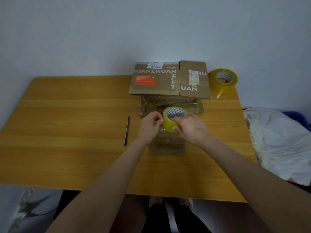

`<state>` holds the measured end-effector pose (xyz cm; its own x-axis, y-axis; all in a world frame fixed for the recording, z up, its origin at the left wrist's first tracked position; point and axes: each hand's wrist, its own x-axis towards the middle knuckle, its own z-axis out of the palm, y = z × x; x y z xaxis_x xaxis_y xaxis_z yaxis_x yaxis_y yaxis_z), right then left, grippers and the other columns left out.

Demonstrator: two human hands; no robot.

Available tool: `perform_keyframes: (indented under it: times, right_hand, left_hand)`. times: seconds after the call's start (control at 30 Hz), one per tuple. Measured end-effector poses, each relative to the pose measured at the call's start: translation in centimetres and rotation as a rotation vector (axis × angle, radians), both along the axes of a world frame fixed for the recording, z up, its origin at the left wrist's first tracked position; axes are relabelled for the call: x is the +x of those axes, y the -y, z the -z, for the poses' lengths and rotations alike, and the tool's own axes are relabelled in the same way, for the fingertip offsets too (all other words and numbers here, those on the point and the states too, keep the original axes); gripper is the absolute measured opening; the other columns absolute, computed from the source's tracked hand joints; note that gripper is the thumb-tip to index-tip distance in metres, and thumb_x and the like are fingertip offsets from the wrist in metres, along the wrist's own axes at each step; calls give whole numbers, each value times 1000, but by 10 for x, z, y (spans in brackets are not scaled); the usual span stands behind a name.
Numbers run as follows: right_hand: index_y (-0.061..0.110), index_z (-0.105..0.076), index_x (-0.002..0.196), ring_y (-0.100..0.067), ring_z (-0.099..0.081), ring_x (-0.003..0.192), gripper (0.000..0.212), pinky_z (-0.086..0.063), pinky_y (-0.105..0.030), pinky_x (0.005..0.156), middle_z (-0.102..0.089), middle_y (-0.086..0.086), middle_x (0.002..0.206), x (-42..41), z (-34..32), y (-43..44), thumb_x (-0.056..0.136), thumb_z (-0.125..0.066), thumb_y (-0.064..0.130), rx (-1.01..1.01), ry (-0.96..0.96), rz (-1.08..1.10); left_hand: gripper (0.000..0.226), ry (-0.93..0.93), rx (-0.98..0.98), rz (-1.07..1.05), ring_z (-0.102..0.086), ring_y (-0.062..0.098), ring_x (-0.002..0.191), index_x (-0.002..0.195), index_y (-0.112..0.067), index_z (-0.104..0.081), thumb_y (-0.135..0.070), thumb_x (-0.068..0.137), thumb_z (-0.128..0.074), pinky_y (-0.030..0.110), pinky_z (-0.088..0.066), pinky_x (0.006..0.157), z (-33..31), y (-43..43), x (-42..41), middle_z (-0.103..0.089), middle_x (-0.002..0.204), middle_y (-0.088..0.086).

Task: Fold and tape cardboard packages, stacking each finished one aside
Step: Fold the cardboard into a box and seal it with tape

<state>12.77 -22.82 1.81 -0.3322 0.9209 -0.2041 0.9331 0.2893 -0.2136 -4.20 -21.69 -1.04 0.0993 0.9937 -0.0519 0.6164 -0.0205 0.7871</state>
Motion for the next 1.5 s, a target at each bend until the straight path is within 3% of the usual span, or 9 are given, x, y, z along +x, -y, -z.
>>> perform_keyframes:
  times: [0.23, 0.53, 0.8, 0.93, 1.0, 1.1, 1.27, 1.4, 1.5]
  right_hand:
    - [27, -46, 132, -22, -58, 110, 45, -36, -38, 95, -65, 0, 118, -16, -15, -8, 99, -31, 54, 33, 59, 10]
    - [22, -49, 132, -22, -59, 108, 43, -40, -38, 93, -65, -2, 116, -23, -21, -12, 100, -37, 48, 39, -49, 31]
    - [17, -59, 124, -26, -62, 100, 42, -51, -40, 83, -67, -6, 109, -6, -21, -13, 98, -44, 46, -73, -330, 250]
    - [8, -64, 115, -19, -57, 92, 38, -42, -29, 76, -64, -5, 101, -10, -20, -5, 98, -50, 39, -199, -560, 263]
    - [7, -61, 123, -22, -58, 103, 43, -46, -34, 85, -64, -8, 116, -15, -12, 3, 98, -49, 40, -277, -548, 281]
    - [10, -53, 133, -27, -55, 119, 49, -46, -42, 99, -58, -10, 131, -16, -9, 12, 98, -46, 43, -344, -599, 409]
    - [9, -39, 145, -32, -43, 131, 73, -39, -48, 107, -43, -13, 146, -12, -13, 14, 90, -51, 56, -409, -798, 755]
    - [13, -44, 137, -34, -57, 113, 75, -48, -54, 93, -56, -14, 129, -12, -9, 18, 83, -56, 63, -671, -1047, 995]
    - [13, -50, 120, -27, -64, 97, 60, -54, -48, 83, -64, -9, 111, -16, -9, 14, 82, -60, 59, -667, -1164, 1004]
  left_hand:
    - [15, -100, 58, -70, -44, 0, 65, 83, -15, -50, -5, 93, -54, 5, -35, 59, -3, -1, -2, -48, 71, -11]
    - [3, -51, -100, -131, -53, 9, 81, 94, -14, -57, -12, 93, -58, 5, -38, 63, -10, -7, -9, -58, 86, -5]
    - [30, -653, 154, 186, -46, 23, 113, 112, -27, -69, -39, 85, -66, 37, -34, 91, 11, 18, -35, -53, 116, 2]
    - [25, -546, 97, 136, -34, 37, 136, 107, -27, -72, -35, 84, -69, 53, -33, 107, 19, 29, -38, -41, 145, 15]
    - [26, -465, -27, 100, -35, 33, 137, 112, -27, -70, -33, 87, -65, 45, -40, 103, 19, 37, -36, -23, 156, 14]
    - [30, -443, -119, 52, -51, 26, 124, 122, -37, -62, -31, 93, -59, 33, -48, 88, 23, 47, -37, -13, 159, 9]
    - [34, -344, -134, -22, -40, 33, 133, 127, -32, -60, -30, 93, -58, 40, -41, 101, 25, 48, -38, -21, 156, 16]
    - [34, -285, -135, -62, -36, 31, 136, 127, -27, -61, -27, 92, -60, 40, -34, 108, 25, 48, -36, -30, 152, 15]
    - [37, -258, -122, -92, -37, 27, 134, 128, -21, -60, -24, 91, -61, 38, -32, 110, 25, 39, -33, -36, 150, 11]
